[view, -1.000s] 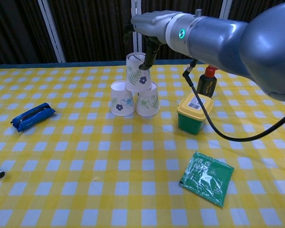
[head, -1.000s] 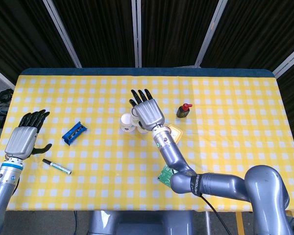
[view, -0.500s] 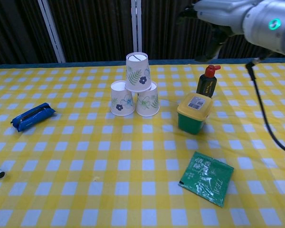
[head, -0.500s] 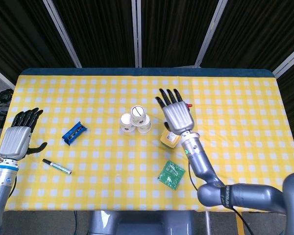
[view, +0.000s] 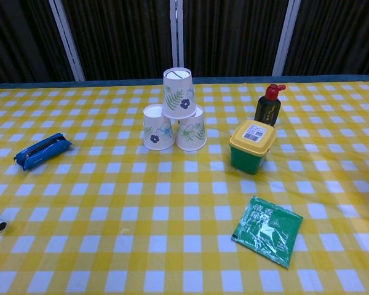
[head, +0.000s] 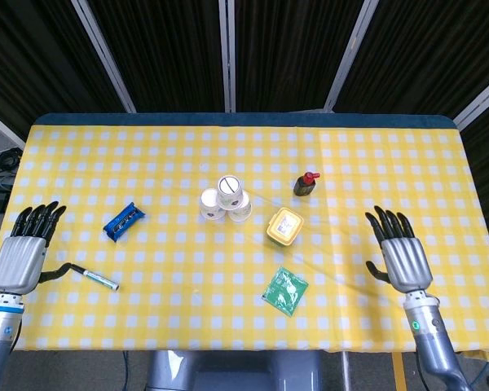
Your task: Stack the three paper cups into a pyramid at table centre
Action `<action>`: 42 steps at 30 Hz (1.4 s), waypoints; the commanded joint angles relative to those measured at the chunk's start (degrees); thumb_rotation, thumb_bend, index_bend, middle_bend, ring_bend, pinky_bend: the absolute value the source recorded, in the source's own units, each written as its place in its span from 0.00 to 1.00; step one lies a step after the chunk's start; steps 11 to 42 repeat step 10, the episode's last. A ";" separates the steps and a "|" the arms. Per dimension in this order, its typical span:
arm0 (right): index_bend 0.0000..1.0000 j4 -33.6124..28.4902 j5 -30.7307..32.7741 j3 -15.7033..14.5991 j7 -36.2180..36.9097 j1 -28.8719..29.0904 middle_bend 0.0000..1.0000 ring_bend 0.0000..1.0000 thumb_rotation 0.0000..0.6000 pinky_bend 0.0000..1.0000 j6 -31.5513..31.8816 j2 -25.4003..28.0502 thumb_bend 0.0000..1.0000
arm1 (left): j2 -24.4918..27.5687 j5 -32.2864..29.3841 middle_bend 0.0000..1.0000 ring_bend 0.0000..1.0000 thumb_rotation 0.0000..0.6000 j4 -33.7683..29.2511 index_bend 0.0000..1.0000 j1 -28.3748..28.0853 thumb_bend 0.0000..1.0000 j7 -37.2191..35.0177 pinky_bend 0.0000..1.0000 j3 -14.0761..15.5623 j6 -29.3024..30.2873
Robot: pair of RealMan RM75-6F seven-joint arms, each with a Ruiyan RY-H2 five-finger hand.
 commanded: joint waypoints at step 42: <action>0.00 3.54 -9.40 -3.05 5.05 -8.92 0.00 0.00 1.00 0.00 6.31 2.50 0.15 | -1.55 4.21 0.00 0.00 1.00 2.08 0.00 3.84 0.13 -0.36 0.00 1.77 4.84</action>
